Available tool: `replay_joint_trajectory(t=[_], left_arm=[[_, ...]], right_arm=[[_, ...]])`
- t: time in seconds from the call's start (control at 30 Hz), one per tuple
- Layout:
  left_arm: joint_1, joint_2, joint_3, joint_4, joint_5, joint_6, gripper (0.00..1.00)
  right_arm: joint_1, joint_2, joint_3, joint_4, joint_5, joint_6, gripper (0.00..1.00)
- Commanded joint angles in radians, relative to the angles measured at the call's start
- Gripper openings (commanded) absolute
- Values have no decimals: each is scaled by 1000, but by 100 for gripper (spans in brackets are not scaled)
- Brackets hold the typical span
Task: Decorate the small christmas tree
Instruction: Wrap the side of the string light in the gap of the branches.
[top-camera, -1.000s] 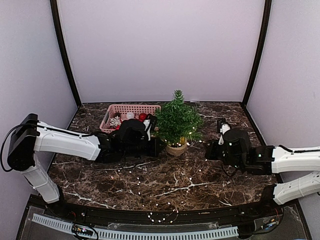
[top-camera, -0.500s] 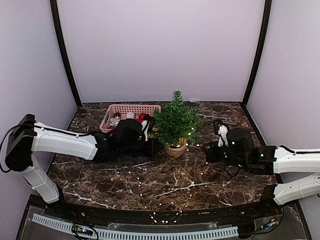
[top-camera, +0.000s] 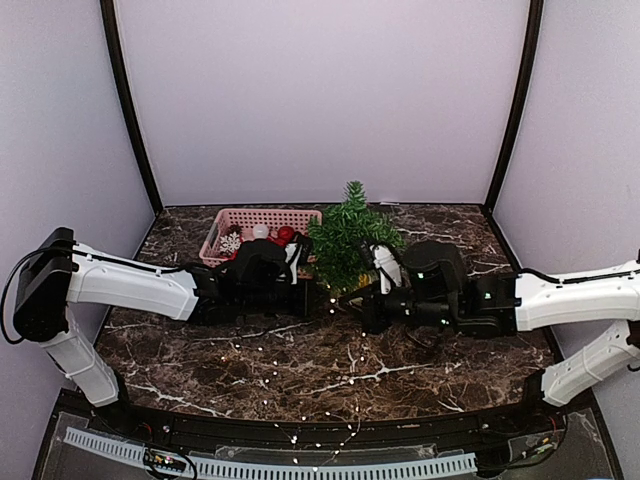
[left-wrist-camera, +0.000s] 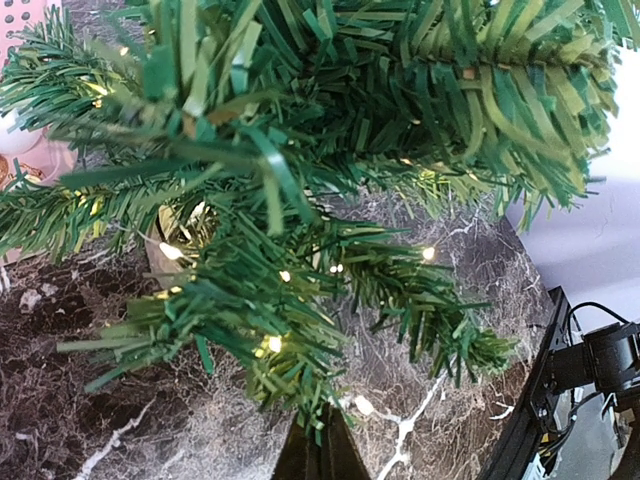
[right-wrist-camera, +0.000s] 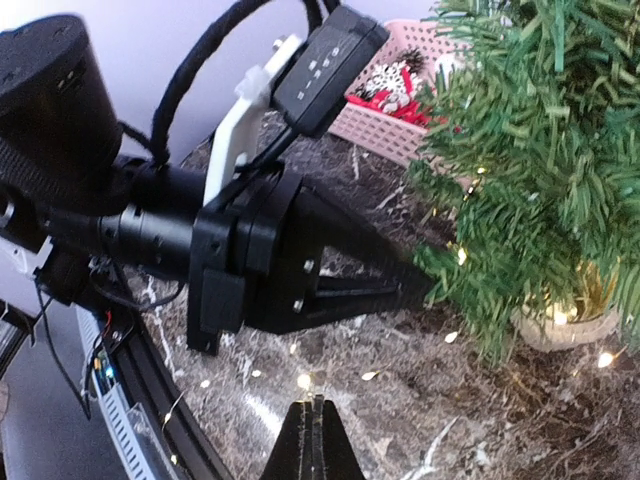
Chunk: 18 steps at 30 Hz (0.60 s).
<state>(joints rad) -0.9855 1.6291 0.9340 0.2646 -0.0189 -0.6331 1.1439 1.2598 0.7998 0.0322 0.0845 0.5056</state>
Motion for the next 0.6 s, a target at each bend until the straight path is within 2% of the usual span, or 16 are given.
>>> replay_joint_trajectory(t=[0.0, 0.23, 0.57], left_arm=[[5, -2, 7, 15, 5, 7, 0], [7, -8, -6, 30, 9, 2, 0], [9, -16, -21, 36, 4, -5, 0]], right_arm=[[1, 79, 93, 42, 181, 37, 0], [-47, 102, 115, 9, 326, 117, 0], [-127, 100, 49, 15, 320, 191, 0]])
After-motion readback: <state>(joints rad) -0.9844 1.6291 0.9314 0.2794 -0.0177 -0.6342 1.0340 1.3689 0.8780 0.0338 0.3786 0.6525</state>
